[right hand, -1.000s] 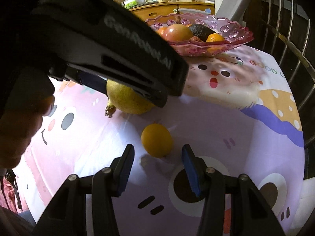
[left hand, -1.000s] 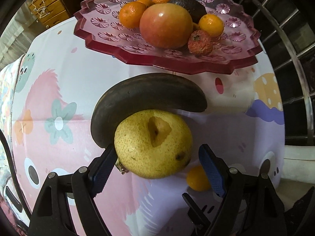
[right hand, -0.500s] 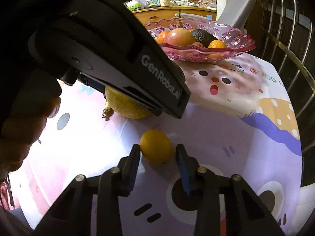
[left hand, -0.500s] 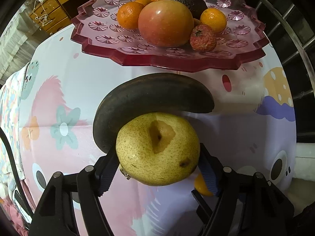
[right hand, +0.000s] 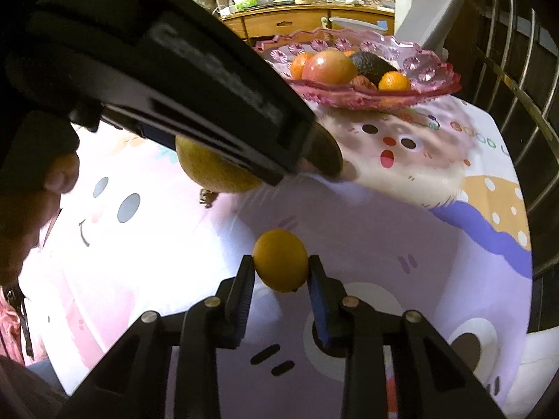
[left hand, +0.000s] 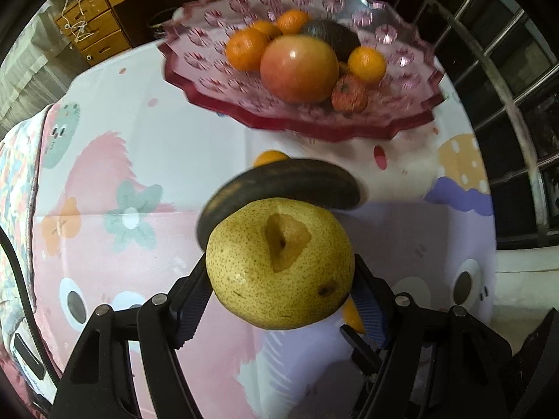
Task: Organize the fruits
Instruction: 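Grasp the yellow pear with the left gripper while the right gripper grasps a mandarin, then carry the pear and mandarin up over the pink bowl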
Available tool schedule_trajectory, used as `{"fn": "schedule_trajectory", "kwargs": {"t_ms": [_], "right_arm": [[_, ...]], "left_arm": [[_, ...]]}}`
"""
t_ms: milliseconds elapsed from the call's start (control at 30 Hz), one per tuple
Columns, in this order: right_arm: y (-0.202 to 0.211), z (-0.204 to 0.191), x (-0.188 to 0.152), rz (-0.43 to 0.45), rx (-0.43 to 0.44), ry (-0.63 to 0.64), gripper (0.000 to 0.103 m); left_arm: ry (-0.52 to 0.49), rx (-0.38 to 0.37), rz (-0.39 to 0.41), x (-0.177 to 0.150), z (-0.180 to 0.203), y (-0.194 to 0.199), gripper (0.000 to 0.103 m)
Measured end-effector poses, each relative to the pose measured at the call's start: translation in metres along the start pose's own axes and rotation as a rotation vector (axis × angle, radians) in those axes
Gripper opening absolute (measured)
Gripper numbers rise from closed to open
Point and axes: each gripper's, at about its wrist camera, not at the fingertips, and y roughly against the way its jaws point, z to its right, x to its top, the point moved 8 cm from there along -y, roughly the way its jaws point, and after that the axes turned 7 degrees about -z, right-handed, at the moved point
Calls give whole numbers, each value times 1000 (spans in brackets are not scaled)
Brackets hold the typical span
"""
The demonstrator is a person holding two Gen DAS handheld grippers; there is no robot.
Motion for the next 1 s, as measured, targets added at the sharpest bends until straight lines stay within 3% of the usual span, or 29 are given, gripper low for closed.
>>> {"fn": "schedule_trajectory", "kwargs": {"t_ms": [233, 433, 800, 1000], "right_arm": [[31, 1, 13, 28, -10, 36, 31], [61, 7, 44, 87, -13, 29, 31], [92, 37, 114, 230, -41, 9, 31], [87, 59, 138, 252, -66, -31, 31]], "left_arm": [[31, -1, 84, 3, -15, 49, 73], [81, 14, 163, 4, -42, 80, 73], [184, 39, 279, 29, -69, 99, 73], [186, -9, 332, 57, -61, 96, 73]]}}
